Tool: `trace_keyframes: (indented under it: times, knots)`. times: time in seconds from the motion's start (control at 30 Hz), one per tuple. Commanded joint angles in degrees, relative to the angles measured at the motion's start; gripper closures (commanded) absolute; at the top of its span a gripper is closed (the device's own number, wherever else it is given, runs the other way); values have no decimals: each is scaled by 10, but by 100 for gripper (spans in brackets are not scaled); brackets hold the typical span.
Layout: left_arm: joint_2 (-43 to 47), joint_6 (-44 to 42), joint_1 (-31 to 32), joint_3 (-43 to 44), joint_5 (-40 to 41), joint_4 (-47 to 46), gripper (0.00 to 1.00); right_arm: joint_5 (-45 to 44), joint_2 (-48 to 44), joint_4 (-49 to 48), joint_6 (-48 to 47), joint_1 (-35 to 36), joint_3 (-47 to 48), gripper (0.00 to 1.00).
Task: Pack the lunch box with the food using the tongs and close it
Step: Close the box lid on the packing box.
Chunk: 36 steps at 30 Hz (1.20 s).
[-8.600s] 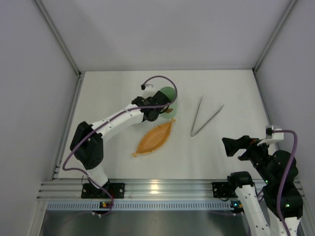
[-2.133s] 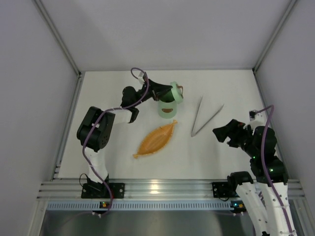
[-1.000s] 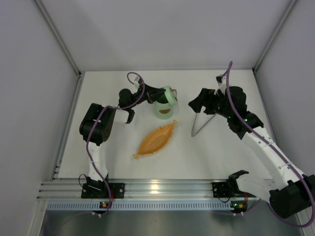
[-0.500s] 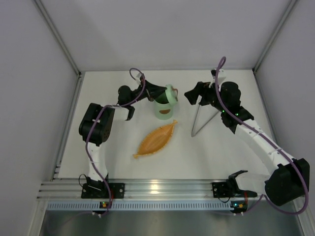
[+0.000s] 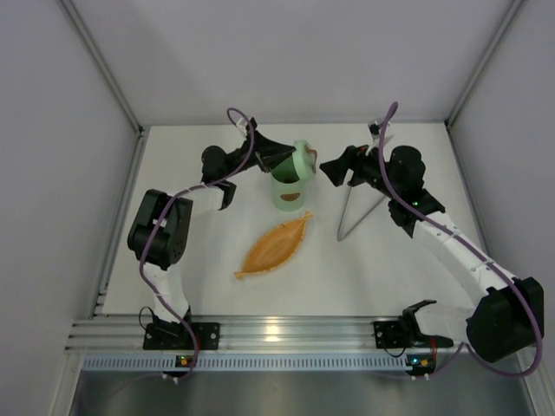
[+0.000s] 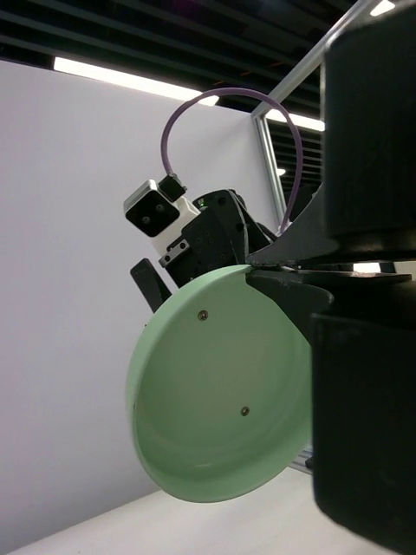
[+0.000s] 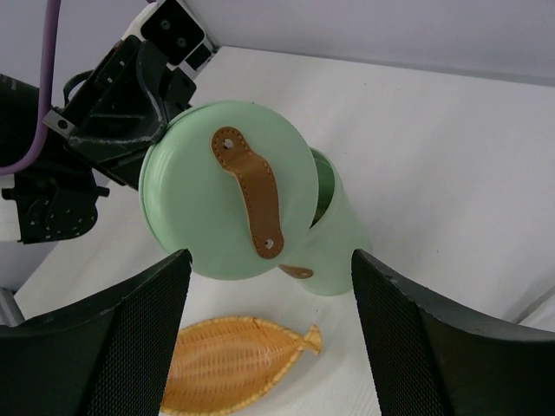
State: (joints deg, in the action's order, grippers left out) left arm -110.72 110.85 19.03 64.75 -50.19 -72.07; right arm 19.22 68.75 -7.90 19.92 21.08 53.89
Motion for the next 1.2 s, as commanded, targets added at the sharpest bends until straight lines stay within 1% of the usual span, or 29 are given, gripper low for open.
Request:
trace_keyframes:
  times: [0.0, 0.27, 0.47, 0.5, 0.57, 0.8, 0.93, 1.17]
  knots:
    - [32, 3, 16, 15, -5, -251, 100, 36, 3, -79, 3, -3, 5, 27]
    - [45, 2, 46, 14, -3, -251, 100, 62, 3, -99, -5, -3, 8, 28]
    - [70, 9, 49, 13, -7, -251, 100, 91, -11, -112, -17, -9, -5, 37]
    - [74, 12, 49, 13, -8, -251, 100, 94, -13, -113, -19, -10, -7, 40]
    - [81, 16, 49, 11, -10, -251, 100, 105, -15, -118, -17, -11, -12, 42]
    - [96, 28, 49, 6, -16, -251, 100, 168, -12, -175, 2, -13, -24, 43]
    - [100, 31, 49, -2, -19, -251, 100, 212, -13, -235, 29, -15, -28, 44]
    - [108, 38, 50, 1, -29, -250, 100, 272, -13, -270, 50, -15, -27, 53]
